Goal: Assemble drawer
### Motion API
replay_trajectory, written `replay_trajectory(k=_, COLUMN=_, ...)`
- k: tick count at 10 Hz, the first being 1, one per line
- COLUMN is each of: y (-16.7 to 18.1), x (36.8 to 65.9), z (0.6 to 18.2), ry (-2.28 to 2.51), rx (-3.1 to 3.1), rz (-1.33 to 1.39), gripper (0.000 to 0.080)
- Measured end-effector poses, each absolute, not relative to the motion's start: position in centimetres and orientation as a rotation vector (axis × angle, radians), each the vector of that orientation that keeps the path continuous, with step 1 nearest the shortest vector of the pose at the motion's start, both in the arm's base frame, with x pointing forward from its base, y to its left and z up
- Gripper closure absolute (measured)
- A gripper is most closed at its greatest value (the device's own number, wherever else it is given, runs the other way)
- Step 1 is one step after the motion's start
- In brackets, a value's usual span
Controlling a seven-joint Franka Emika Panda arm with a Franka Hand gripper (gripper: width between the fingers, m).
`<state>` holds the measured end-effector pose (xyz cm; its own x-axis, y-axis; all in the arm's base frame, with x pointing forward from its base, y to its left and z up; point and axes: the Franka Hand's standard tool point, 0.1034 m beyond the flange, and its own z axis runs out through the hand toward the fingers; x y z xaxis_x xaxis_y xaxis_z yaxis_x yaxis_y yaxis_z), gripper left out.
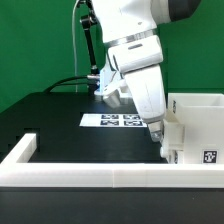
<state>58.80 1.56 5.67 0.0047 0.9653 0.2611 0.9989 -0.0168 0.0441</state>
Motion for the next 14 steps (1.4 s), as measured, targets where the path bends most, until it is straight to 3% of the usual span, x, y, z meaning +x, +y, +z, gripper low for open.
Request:
replay_trajectory(k=9, y=3.4, x=58.9, z=6.0, ry=-2.127, rx=-2.079, rz=-0.305, gripper=0.0151)
replay_trajectory(k=12, y=-1.5, x=58.0, z=5.6, ry=-2.088, rx=-2.099, rz=-0.262, gripper=0.0151)
replay_trajectory(k=14, y=-3.4, x=57.3, z=7.1, ry=-2.089, rx=-2.154, rz=-0.271, gripper=0.0151)
